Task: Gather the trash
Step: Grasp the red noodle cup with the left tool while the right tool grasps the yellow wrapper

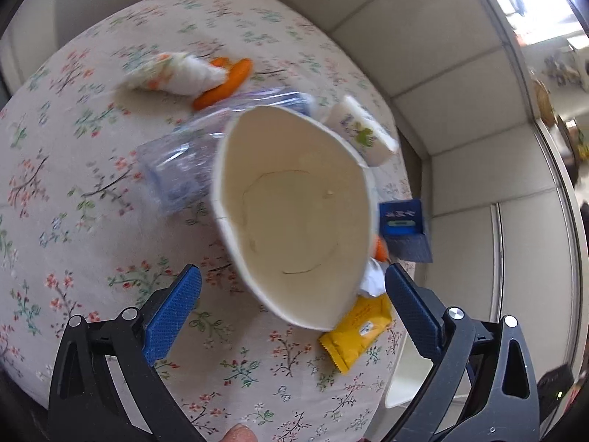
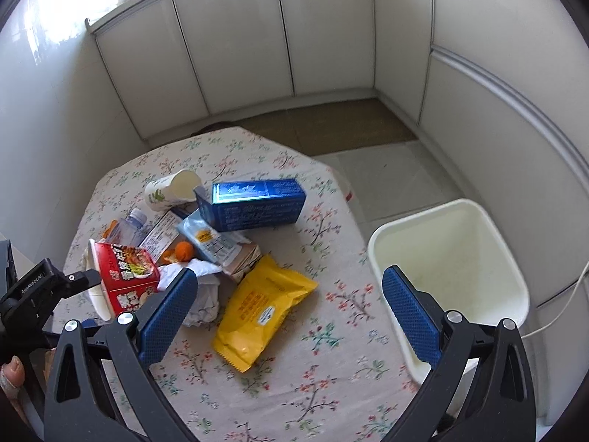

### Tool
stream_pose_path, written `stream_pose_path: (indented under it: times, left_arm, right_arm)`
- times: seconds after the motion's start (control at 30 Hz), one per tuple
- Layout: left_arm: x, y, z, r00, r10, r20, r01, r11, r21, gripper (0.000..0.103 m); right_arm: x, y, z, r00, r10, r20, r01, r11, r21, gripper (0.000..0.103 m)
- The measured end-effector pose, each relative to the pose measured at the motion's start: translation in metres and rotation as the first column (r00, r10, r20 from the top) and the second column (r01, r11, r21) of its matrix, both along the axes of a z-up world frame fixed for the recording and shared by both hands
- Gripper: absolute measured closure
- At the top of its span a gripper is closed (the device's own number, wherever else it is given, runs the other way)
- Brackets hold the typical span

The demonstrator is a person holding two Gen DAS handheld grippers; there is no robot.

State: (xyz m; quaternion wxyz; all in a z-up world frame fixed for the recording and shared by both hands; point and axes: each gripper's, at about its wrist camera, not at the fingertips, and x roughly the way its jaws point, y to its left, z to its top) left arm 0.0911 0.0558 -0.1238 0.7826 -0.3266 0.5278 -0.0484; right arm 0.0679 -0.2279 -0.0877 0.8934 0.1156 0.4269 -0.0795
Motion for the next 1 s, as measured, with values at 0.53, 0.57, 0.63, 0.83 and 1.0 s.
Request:
stream_pose_path:
  times: [0.53,0.57,0.63,0.83,1.0]
  left_arm:
    - [0.031,-0.010,-0.027,1.000,-0.004,-0.017,0.004,0.999,0.038,0.035]
    - [0.031,-0.009,-0.026,1.000,-0.003,-0.013,0.003,0.999,0.042,0.035]
    - [0.030,-0.003,-0.024,1.000,0.000,-0.002,0.000,0.999,0.050,0.037]
    - [0.024,0.014,-0.008,1.000,-0.002,0.027,0.001,0.999,0.033,0.037]
    - [0.013,0.030,0.020,0.995,-0.001,0.102,-0.003,0.999,0.035,0.037]
  right_arm:
    - [0.011,-0.016,-0.027,0.994,-0.030,-0.102,0.036,0.997,0.064,0.005]
    - [0.012,-0.015,-0.030,0.994,-0.029,-0.109,0.037,0.997,0.071,0.005]
    - [0.015,-0.015,-0.035,0.991,-0.028,-0.127,0.040,0.995,0.094,0.005]
    - [0.020,-0.012,-0.051,0.982,-0.016,-0.189,0.046,0.987,0.156,0.005]
    - [0.027,-0.006,-0.080,0.958,-0.002,-0.286,0.080,0.962,0.261,0.006]
